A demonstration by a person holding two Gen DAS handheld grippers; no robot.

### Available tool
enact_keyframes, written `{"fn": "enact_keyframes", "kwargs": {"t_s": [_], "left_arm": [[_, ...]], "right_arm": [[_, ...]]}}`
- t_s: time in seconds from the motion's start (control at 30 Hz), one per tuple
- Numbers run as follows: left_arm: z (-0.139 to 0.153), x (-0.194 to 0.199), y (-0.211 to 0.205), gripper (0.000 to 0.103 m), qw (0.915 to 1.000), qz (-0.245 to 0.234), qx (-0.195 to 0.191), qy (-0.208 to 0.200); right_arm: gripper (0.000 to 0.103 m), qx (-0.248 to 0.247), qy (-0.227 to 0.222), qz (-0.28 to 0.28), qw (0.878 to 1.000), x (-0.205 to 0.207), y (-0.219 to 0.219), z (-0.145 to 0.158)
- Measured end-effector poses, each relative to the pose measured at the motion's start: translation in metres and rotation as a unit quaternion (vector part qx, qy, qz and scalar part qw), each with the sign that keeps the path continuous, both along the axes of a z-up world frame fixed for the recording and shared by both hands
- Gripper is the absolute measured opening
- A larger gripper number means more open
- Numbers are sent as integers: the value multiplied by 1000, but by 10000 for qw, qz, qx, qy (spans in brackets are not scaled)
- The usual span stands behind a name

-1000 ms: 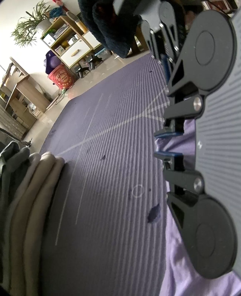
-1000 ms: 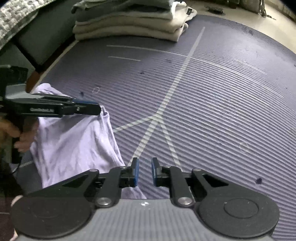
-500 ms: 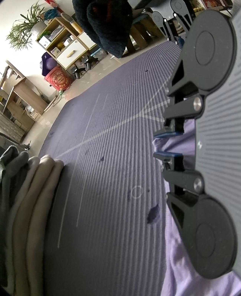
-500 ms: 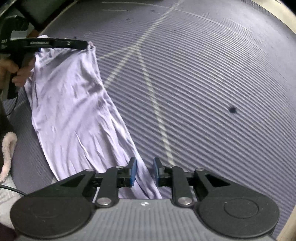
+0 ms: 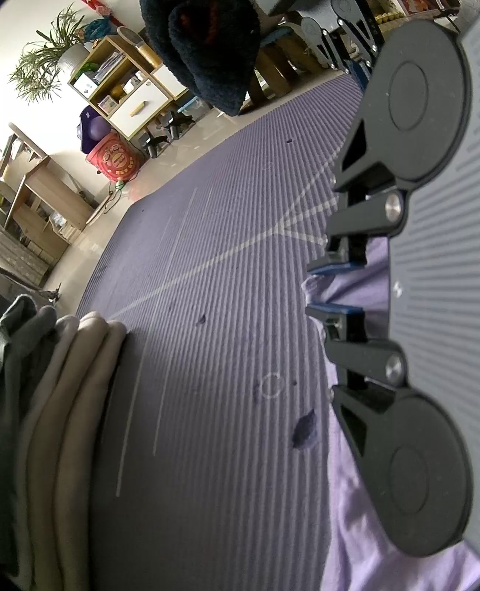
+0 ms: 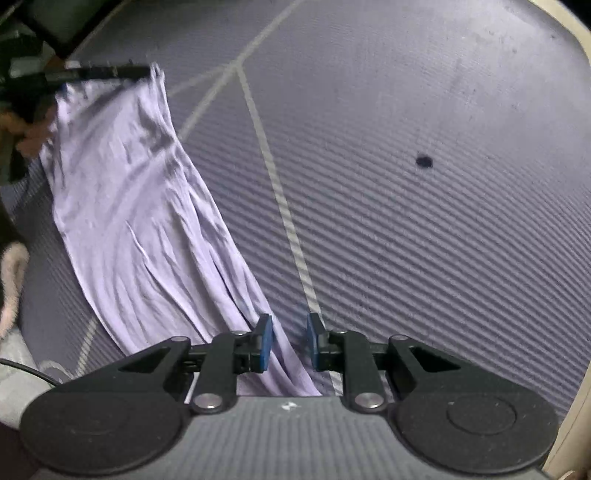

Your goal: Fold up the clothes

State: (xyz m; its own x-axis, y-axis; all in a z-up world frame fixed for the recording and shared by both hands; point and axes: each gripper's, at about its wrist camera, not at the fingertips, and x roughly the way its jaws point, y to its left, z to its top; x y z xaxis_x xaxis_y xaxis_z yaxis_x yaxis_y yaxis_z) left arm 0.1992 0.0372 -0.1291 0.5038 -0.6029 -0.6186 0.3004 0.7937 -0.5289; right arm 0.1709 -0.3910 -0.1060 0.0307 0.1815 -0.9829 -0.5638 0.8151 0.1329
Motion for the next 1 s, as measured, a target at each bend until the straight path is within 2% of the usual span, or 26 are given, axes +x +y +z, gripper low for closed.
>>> {"fn": "enact_keyframes", "kwargs": {"t_s": [0.03, 0.2, 0.27, 0.33, 0.47, 0.6, 0.7, 0.77, 0.87, 0.9, 1.0], "left_arm": [[0, 0, 0, 19, 10000, -1, 5, -5], [2, -4, -4, 16, 9997, 67, 192, -160], [3, -5, -5, 16, 9995, 49, 232, -189], [3, -5, -5, 16, 9995, 37, 236, -192], [2, -4, -4, 16, 9997, 48, 191, -154], [3, -4, -4, 16, 9996, 29, 208, -164], [3, -4, -4, 16, 9997, 31, 196, -154], [3, -3, -5, 16, 9997, 26, 196, -155], [3, -3, -5, 17, 9997, 17, 200, -158], [3, -3, -5, 17, 9997, 15, 202, -159], [3, -4, -5, 17, 9996, 15, 209, -166]], "right_arm": [[2, -5, -46, 56, 10000, 0, 1, 1], [0, -280, -686, -124, 9972, 6, -2, 10], [2, -248, -628, -202, 9975, 8, -5, 11], [9, -53, -403, -217, 9989, 8, -4, 11], [12, 42, -215, -125, 9997, 6, -1, 7], [25, 119, -122, -163, 9997, 2, -1, 7], [25, 76, -110, -104, 9999, 0, 1, 7], [24, 16, -75, -22, 10000, -1, 3, 4], [10, -69, 56, 306, 9995, -7, 10, -2], [1, -106, 10, 427, 9990, -9, 13, -2], [0, -238, -293, 515, 9980, -9, 17, 3]]}}
